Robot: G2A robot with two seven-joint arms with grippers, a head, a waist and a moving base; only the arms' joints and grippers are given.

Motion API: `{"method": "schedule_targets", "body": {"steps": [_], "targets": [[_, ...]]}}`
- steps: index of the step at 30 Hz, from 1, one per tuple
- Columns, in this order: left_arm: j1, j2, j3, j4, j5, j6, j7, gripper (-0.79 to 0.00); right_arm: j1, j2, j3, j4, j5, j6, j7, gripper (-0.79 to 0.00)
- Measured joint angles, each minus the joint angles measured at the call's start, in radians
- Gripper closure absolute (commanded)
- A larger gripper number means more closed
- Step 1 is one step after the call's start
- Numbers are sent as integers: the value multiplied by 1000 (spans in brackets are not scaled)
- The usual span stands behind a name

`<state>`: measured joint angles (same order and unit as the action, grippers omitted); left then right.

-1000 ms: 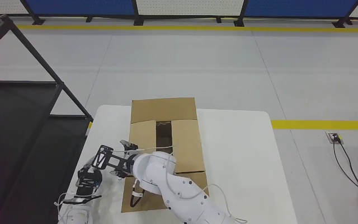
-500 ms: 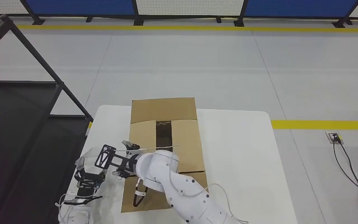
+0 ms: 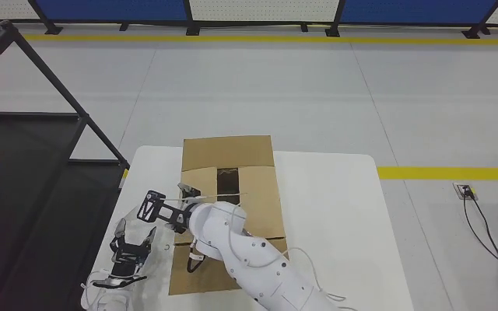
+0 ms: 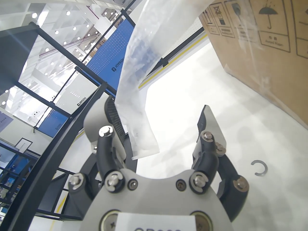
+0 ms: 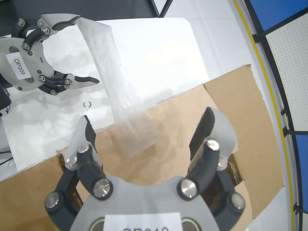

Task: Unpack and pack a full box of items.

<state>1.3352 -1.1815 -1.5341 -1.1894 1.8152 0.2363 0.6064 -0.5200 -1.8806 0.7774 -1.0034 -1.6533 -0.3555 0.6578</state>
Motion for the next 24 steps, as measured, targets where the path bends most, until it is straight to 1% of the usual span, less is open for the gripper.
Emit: {"method": "schedule_targets", "body": {"steps": [4, 7, 11, 17, 18, 20, 22, 23, 24], "targets": [[1, -2, 5, -6, 4, 1, -5, -680, -20, 3, 3, -9, -14, 13, -36, -785], [1, -2, 6, -11, 11, 1, -7, -674, -26, 1, -17, -9, -50, 23, -61, -785], [2, -2, 5, -18, 16, -2, -10, -677, -17, -11, -57, 15, -93, 38, -65, -785], [4, -2, 1, -23, 17, -7, -12, -677, 22, -39, -101, 82, -114, 51, -60, -782], [5, -2, 1, -24, 17, -8, -11, -677, 30, -44, -107, 94, -115, 52, -57, -773], [6, -3, 1, -26, 17, -11, -8, -683, 48, -57, -120, 121, -113, 52, -50, -727], [7, -3, 1, -27, 18, -14, -7, -686, 63, -68, -131, 144, -111, 53, -42, -656], [7, -3, 1, -29, 18, -16, -6, -686, 72, -75, -136, 159, -109, 54, -38, -606], [8, -3, 0, -30, 17, -16, -5, -683, 79, -81, -140, 171, -106, 54, -37, -585]]}}
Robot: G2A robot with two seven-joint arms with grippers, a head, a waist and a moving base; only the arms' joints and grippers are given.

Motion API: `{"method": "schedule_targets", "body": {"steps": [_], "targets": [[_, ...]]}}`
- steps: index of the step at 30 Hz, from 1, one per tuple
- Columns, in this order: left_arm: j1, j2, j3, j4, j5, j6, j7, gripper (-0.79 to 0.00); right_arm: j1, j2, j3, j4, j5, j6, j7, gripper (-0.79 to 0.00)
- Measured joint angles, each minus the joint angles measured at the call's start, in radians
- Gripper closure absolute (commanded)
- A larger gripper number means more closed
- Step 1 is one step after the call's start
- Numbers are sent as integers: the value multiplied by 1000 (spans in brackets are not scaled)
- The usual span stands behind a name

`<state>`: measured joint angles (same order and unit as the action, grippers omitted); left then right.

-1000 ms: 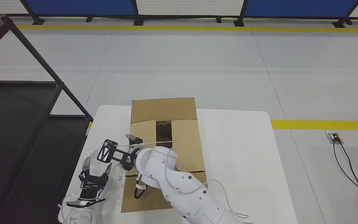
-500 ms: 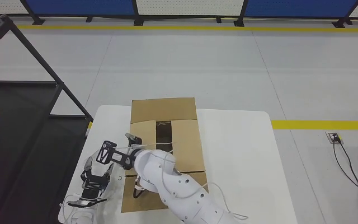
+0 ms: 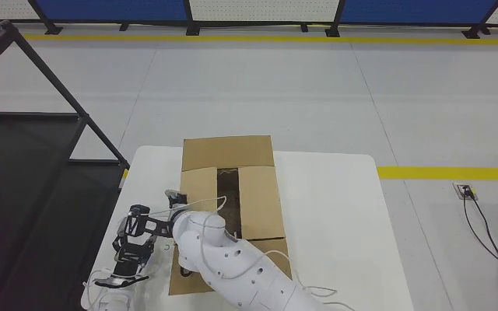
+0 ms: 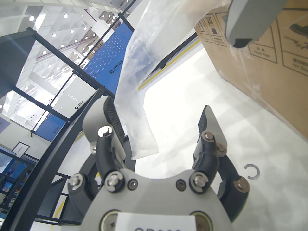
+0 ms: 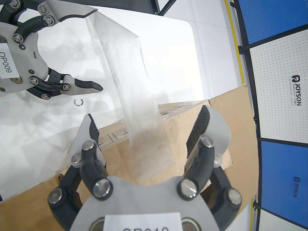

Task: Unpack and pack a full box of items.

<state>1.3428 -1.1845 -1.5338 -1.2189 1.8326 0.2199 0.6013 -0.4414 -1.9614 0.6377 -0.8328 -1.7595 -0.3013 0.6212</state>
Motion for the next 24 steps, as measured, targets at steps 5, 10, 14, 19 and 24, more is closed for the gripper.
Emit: {"method": "schedule_targets", "body": {"steps": [5, 10, 14, 19, 24], "targets": [[1, 0, -6, -3, -5, -6, 3, -686, 33, -26, -11, 64, 14, 5, -6, -526], [3, 1, -12, -4, -5, -12, 7, -693, 53, -44, -16, 108, 25, 9, -15, -443], [3, 1, -17, -2, -6, -18, 9, -696, 61, -48, -17, 124, 40, 8, -27, -323], [-1, 2, -26, 7, -8, -23, 9, -702, 65, -48, -12, 132, 74, -13, -48, -289], [-3, 3, -29, 11, -8, -25, 10, -702, 78, -47, 5, 145, 128, -79, -66, -536]]}}
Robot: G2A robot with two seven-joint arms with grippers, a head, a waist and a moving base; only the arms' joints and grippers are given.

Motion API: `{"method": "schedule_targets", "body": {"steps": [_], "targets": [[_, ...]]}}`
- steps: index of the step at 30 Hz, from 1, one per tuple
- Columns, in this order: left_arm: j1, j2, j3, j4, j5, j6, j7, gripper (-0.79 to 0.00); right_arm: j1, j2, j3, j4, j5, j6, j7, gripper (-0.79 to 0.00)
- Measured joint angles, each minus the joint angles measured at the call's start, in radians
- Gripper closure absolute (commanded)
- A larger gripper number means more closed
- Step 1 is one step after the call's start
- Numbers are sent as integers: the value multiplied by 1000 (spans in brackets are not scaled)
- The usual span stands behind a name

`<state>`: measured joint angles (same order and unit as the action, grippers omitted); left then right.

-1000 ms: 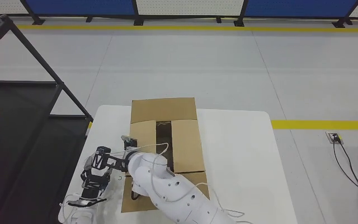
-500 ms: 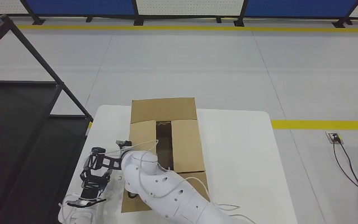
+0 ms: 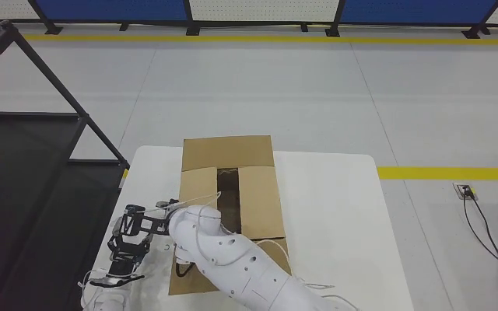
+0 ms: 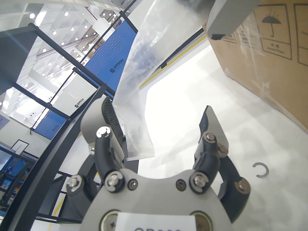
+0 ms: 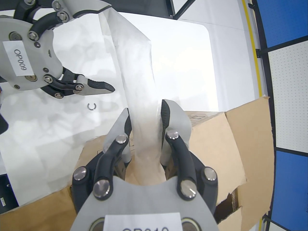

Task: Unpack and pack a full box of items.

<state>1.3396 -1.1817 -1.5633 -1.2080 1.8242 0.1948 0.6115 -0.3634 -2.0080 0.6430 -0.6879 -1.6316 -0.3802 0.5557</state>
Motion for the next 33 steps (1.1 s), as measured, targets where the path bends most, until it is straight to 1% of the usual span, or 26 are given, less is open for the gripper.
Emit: {"method": "schedule_targets", "body": {"steps": [1, 4, 5, 7, 8, 9, 10, 16, 18, 20, 23, 30, 31, 33], "targets": [[0, 0, -1, 0, 0, -1, 1, -705, 2, 0, 3, 3, 10, -11, -2, -668], [5, 1, -5, -1, 0, -3, 10, -708, 13, 0, 22, 18, 48, -45, -11, -693], [7, 1, -7, -2, -1, -4, 13, -708, 19, 0, 32, 25, 66, -61, -14, -680], [10, 1, -8, -1, -1, -5, 17, -705, 31, 0, 52, 34, 101, -85, -23, -594], [12, 1, -7, -1, 1, -4, 20, -705, 40, 1, 68, 41, 129, -110, -35, -536], [12, 1, -7, -1, 3, -2, 21, -705, 47, 1, 78, 46, 146, -127, -41, -416], [12, 1, -6, -1, 3, -2, 21, -705, 53, 1, 86, 51, 160, -140, -44, -388], [15, 0, -8, -5, -1, -3, 28, -699, 88, -5, 124, 86, 252, -196, 1, -329], [14, 0, -7, -4, -1, -4, 29, -696, 99, -8, 134, 97, 284, -204, 23, -286], [12, 0, -5, -2, 0, -4, 30, -696, 108, -10, 141, 104, 314, -210, 36, -268], [9, -1, -4, 1, 2, -5, 31, -693, 118, -11, 148, 115, 353, -220, 48, -203], [3, -1, -2, 7, 6, -8, 28, -696, 136, -11, 143, 133, 392, -241, 53, -175], [2, -1, -2, 8, 7, -8, 28, -699, 138, -11, 142, 136, 396, -242, 53, -157], [0, -1, -1, 9, 7, -8, 27, -696, 141, -11, 140, 142, 405, -243, 49, -148]]}}
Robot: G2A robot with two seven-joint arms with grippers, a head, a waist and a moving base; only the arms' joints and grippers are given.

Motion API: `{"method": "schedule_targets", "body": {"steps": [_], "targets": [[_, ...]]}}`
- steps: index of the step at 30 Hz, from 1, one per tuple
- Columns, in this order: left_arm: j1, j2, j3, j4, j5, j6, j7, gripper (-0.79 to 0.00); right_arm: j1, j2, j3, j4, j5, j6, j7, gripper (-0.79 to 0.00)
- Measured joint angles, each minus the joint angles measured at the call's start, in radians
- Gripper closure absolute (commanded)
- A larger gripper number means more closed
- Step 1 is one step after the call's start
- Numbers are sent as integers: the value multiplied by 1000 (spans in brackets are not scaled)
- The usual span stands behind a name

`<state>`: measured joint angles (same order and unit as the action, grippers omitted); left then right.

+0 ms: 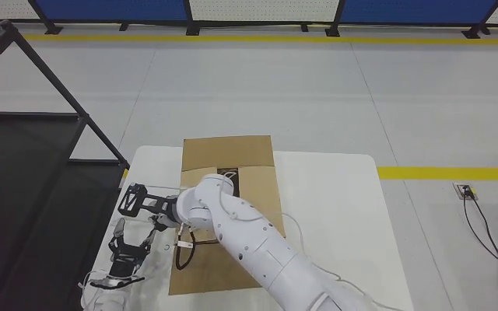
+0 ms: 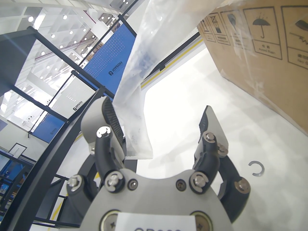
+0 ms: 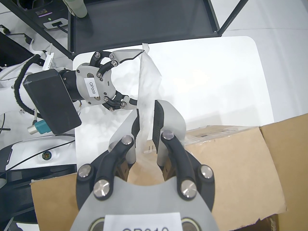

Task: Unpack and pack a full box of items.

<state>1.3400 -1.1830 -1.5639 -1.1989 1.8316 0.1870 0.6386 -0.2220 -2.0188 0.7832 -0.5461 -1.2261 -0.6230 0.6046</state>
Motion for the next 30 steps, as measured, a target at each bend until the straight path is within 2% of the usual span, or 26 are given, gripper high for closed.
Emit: {"method": "schedule_targets", "body": {"steps": [3, 7, 22, 23, 24, 25, 27, 28, 30], "targets": [[-4, 0, 0, 2, 0, 2, -3, -702, 5, 0, -3, 10, 9, 3, -5, -62], [-8, -1, -2, 3, -2, 3, -6, -702, 8, 0, -4, 22, 17, 11, -14, -3], [-17, 2, -27, 10, -24, 0, -13, -708, 19, 0, -19, 43, 42, 19, -26, -15], [-17, 2, -30, 11, -26, 0, -12, -705, 20, 0, -20, 43, 44, 19, -25, -65], [-17, 2, -32, 13, -28, -1, -11, -708, 21, 0, -22, 43, 45, 19, -25, -135], [-16, 2, -34, 14, -29, -1, -10, -705, 21, 0, -23, 43, 47, 18, -26, -243], [-14, 3, -37, 17, -33, -3, -7, -705, 23, 0, -26, 40, 48, 19, -32, -369], [-13, 3, -38, 18, -34, -3, -6, -705, 23, 0, -28, 39, 48, 20, -36, -536], [-9, 2, -37, 20, -35, -3, -3, -702, 23, 0, -35, 36, 43, 21, -38, -742]]}}
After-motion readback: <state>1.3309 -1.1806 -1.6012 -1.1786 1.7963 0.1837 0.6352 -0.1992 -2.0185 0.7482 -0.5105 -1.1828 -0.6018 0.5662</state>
